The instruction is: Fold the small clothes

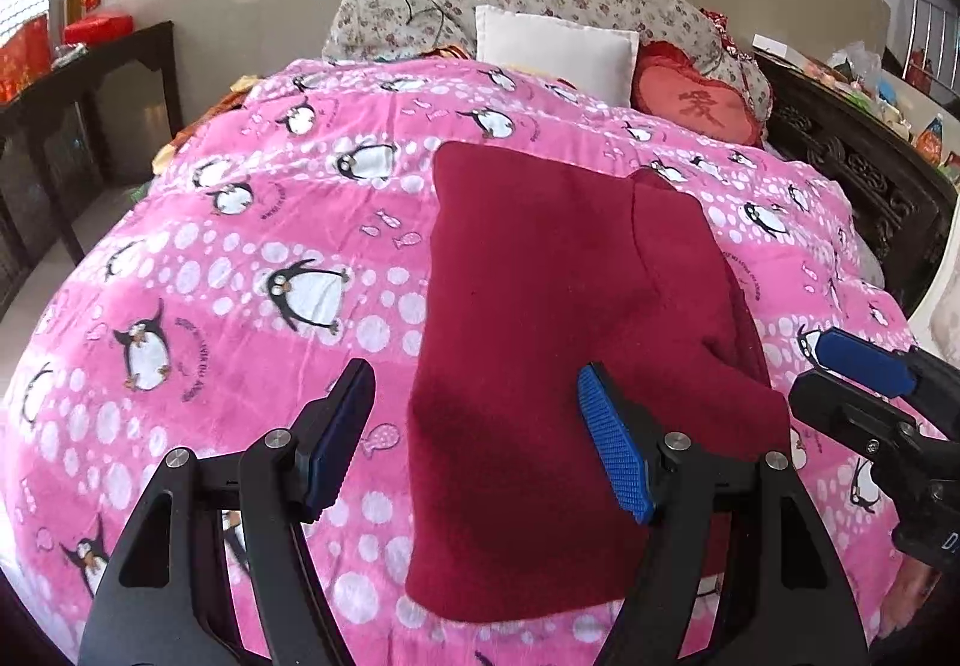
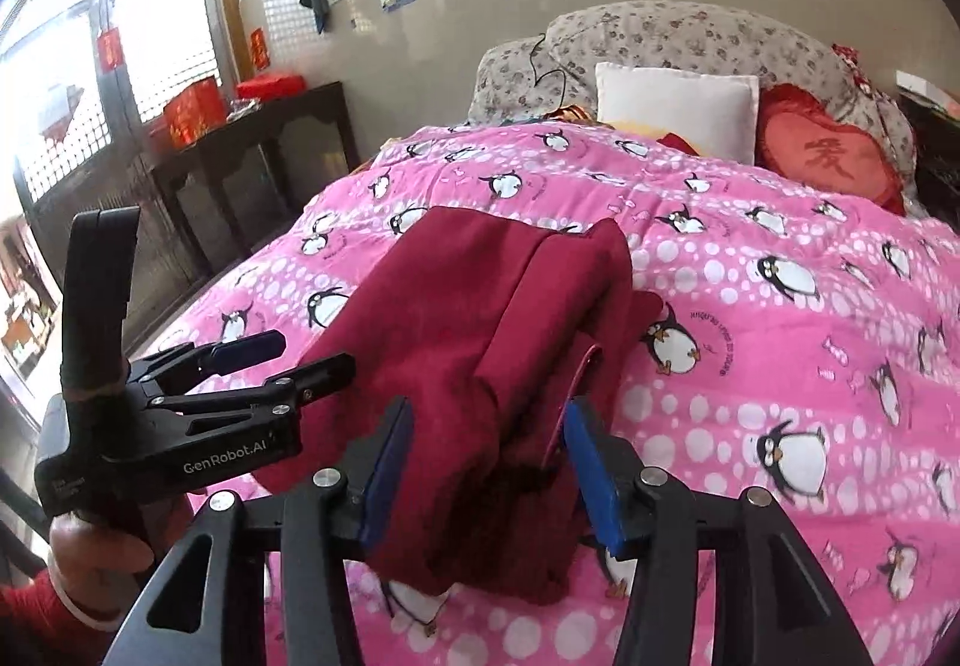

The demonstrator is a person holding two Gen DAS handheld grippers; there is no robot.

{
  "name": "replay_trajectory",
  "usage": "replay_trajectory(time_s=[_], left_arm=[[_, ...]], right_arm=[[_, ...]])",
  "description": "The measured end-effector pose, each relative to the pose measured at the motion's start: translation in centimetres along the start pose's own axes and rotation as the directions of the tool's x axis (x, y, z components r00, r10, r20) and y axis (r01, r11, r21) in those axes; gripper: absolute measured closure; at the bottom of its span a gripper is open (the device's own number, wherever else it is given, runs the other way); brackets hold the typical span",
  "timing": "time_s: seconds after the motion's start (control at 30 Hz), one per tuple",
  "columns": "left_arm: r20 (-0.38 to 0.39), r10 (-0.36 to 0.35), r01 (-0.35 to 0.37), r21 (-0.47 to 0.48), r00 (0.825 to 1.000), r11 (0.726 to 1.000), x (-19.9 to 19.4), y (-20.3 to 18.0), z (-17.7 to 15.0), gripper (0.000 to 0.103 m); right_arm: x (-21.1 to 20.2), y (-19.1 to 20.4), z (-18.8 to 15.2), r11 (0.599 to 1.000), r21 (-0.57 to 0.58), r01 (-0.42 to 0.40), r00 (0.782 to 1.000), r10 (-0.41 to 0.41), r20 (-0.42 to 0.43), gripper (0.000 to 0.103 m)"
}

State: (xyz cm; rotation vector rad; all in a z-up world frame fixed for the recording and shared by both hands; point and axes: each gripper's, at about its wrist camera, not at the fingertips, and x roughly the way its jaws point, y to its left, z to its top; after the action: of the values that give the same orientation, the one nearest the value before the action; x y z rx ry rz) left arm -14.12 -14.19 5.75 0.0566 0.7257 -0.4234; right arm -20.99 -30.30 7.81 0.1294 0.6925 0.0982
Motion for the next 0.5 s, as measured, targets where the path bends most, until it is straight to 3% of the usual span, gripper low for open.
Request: replay_trajectory(time_s=[0.5], left_arm=[[0.109, 0.031, -0.032, 0.002, 0.994, 0.999, -4.8, -0.4, -0.2, 0.032]], right_arm=[[-3.4, 1.8, -0.4, 1.0, 0.025, -0.009, 0.999, 0.008, 0.033, 0.052]])
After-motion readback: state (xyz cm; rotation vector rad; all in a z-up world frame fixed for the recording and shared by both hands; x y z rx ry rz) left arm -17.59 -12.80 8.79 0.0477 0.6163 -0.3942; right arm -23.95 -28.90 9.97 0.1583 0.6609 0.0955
